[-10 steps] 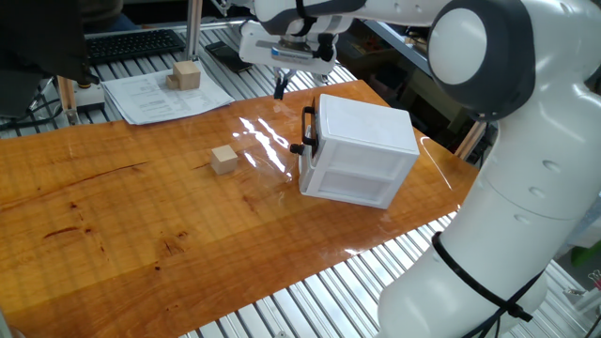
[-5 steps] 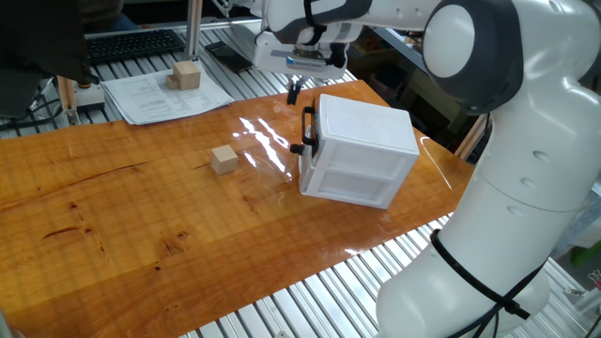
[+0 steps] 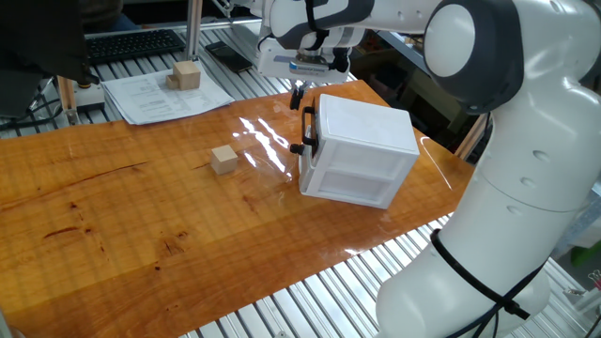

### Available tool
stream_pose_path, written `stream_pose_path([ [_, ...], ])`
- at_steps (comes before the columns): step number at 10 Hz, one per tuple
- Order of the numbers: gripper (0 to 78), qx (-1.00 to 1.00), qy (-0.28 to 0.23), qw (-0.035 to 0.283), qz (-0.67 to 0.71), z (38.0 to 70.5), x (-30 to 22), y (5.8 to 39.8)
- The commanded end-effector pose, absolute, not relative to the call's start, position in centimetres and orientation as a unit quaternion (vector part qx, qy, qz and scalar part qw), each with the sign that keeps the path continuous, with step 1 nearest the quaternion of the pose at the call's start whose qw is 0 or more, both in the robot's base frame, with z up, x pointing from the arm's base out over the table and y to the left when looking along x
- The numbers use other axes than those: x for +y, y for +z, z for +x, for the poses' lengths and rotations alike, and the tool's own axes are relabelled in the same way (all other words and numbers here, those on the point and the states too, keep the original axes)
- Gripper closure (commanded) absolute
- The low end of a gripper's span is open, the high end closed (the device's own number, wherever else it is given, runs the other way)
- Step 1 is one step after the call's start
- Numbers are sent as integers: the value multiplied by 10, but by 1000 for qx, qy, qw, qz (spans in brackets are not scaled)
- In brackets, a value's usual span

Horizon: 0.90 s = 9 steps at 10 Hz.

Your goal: Put things in the drawer

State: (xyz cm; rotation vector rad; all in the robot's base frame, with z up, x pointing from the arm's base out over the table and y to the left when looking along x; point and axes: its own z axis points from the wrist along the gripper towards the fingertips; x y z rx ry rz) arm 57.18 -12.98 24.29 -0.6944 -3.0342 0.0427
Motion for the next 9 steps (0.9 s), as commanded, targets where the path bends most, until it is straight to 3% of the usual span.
stream_pose_path([
  [1, 776, -971, 16, 9, -240, 572, -130, 244],
  [2, 776, -967, 16, 8, -254, 572, -130, 244],
  [3, 1, -967, 16, 8, -254, 572, -130, 244],
  [9, 1, -967, 16, 8, -254, 572, -130, 244],
])
